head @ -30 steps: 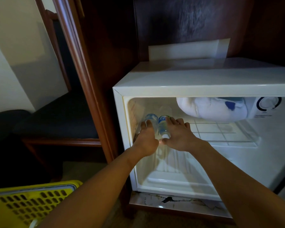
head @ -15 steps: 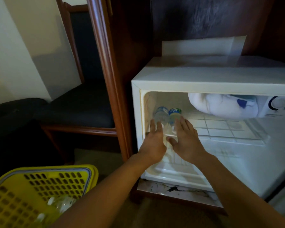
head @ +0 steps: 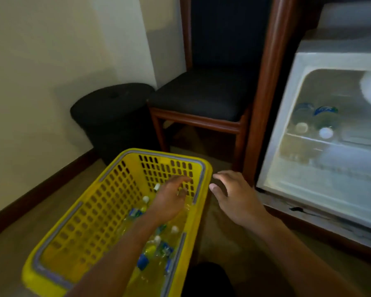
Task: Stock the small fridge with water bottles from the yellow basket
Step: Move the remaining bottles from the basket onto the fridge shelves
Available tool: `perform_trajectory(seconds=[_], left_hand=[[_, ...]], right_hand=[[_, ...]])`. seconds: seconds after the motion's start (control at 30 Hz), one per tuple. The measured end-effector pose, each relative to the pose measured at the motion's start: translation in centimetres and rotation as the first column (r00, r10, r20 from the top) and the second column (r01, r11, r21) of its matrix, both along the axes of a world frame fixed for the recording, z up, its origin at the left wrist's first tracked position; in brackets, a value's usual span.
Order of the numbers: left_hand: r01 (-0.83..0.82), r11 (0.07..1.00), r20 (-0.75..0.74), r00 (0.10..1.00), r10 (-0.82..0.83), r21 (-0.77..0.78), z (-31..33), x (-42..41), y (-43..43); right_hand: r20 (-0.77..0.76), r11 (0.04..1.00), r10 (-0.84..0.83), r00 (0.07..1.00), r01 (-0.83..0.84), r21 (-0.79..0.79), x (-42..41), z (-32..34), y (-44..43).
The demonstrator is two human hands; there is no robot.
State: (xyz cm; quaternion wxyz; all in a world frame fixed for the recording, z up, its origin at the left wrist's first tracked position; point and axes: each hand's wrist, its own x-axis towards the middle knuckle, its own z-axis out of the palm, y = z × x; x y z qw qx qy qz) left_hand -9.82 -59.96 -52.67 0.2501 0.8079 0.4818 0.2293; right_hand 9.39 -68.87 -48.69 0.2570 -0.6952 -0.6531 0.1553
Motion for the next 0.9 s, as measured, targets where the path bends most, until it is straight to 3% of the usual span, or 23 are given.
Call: perform_trajectory(seconds=[0.17, 0.3, 0.4, 0.5, 0.67, 0.8, 0.9], left_hand=[[-0.121, 0.955, -0.299, 0.954, 0.036, -0.270, -4.5, -9.9, 3.7], [-0.121, 0.909, -0.420, 0.905, -0.064, -0.398, -8.4, -14.9, 5.7], [-0.161, 0.890, -0.428, 0.903, -0.042, -0.426, -11.8, -16.9, 7.0], [-0.181, 0.870, -0.435, 0.899, -0.043, -0.460, -14.1, -16.9, 8.4], [-0.252, 0.844, -0.464, 0.886, 0.004, -0.474, -17.5, -15.0, 9.9], [-0.332, 0.767, -0.419, 0.903, 0.091, -0.550, -20.0, -13.3, 10.7], [-0.405, 0.757, -0.541, 0.837, 0.082, -0.513, -21.0, -12.9, 10.9]], right_hand=[[0.035, 0.962, 0.182, 0.983, -0.171, -0.212, -8.3, -3.2, 4.9], [0.075, 0.837, 0.289, 0.954, -0.214, -0.504, -13.5, -7.1, 9.1], [0.125, 0.701, 0.385, 0.914, -0.201, -0.684, -16.4, -10.1, 11.7], [0.197, 0.573, 0.533, 0.823, -0.180, -0.799, -18.2, -12.3, 13.7], [0.194, 0.348, 0.745, 0.639, -0.124, -0.929, -20.6, -16.0, 15.5], [0.245, 0.325, 0.854, 0.458, -0.103, -0.940, -20.6, -17.1, 15.0], [0.247, 0.296, 0.883, 0.398, -0.066, -0.953, -21.0, -18.3, 15.3]])
